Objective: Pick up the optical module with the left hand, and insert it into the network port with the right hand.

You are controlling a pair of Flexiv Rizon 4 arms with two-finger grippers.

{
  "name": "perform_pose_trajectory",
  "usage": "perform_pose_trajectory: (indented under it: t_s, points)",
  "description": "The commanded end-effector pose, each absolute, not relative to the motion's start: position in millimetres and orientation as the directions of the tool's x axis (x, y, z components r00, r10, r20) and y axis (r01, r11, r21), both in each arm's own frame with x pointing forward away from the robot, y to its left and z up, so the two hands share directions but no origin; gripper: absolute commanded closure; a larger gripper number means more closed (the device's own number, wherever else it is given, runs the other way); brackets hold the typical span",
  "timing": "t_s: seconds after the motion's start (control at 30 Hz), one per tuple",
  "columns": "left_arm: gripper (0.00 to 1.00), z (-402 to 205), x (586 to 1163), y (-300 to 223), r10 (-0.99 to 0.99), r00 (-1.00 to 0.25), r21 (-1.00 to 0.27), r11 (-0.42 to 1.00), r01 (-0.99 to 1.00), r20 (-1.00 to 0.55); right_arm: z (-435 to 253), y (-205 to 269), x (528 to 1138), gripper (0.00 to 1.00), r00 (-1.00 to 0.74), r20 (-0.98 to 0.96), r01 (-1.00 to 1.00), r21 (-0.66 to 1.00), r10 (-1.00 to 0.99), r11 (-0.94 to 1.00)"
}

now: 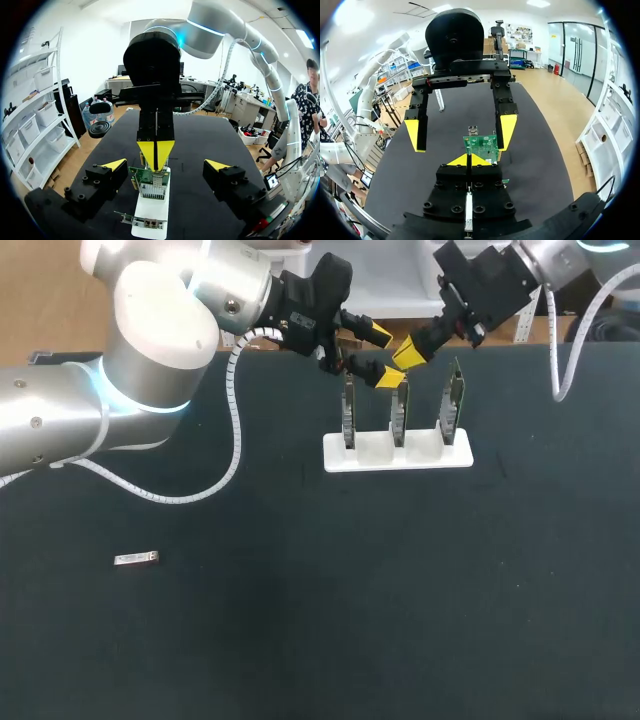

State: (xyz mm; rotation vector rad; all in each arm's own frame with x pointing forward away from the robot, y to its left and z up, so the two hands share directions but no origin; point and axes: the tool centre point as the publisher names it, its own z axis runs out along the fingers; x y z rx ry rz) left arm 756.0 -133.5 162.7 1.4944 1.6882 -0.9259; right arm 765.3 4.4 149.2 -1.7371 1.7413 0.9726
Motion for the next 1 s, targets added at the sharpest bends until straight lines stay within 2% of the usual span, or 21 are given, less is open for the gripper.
perform_pose_trajectory:
  t_s: [0.03, 1.0]
  points:
    - [0.00, 162.2, 755.1, -133.2, 0.501, -0.098, -0.064, 0.085, 0.994, -0.860, 147.2, 4.4, 767.4, 1.00, -0.073, -0.768, -0.987, 0.149, -0.637, -0.067]
    - [0.00, 162.2, 755.1, -133.2, 0.501, -0.098, -0.064, 0.085, 0.994, -0.860, 138.7, 5.6, 761.5, 1.00, -0.095, -0.766, -0.983, 0.171, -0.636, -0.060]
